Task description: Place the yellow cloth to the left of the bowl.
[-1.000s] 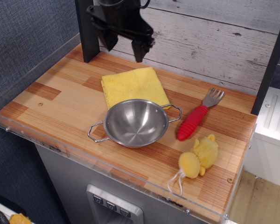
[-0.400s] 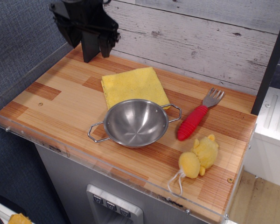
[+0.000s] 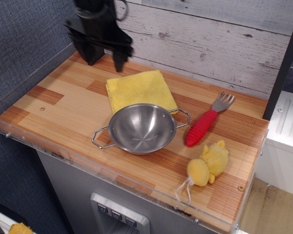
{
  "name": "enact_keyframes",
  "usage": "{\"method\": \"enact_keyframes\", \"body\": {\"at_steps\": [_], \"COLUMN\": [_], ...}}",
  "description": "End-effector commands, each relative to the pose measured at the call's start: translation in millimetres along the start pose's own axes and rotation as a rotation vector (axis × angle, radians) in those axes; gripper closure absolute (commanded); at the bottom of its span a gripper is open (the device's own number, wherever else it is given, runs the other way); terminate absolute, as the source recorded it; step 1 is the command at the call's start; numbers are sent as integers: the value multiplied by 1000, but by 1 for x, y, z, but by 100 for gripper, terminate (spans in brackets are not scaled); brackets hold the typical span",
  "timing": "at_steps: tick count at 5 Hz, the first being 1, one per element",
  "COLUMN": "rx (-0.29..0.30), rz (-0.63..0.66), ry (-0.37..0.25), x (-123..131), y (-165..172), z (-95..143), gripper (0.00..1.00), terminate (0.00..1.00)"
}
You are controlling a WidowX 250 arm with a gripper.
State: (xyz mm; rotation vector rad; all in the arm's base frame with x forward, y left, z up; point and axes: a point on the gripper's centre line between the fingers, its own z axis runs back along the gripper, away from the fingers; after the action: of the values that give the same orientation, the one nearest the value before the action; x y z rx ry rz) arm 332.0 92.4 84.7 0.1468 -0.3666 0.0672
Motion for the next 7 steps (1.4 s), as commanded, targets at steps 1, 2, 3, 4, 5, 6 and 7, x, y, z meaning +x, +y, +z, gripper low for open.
{"method": "enact_keyframes", "body": {"at_steps": [1,2,3,4,5,6,7], "rx": [-3,-14,-24,-9,6,-16,3], "rz": [-38,-32,-15,12,40,98,148], "ry": [-1,18,46,70,80,96,96], "x": [3,1,1,2,3,-6,-14], "y": [-26,-34,-36,-26,-15,-4,8], "z": [-16,-27,-42,-56,-67,-76,-72], "gripper": [0,0,0,0,0,0,0], "terminate": [0,0,0,0,0,0,0]}}
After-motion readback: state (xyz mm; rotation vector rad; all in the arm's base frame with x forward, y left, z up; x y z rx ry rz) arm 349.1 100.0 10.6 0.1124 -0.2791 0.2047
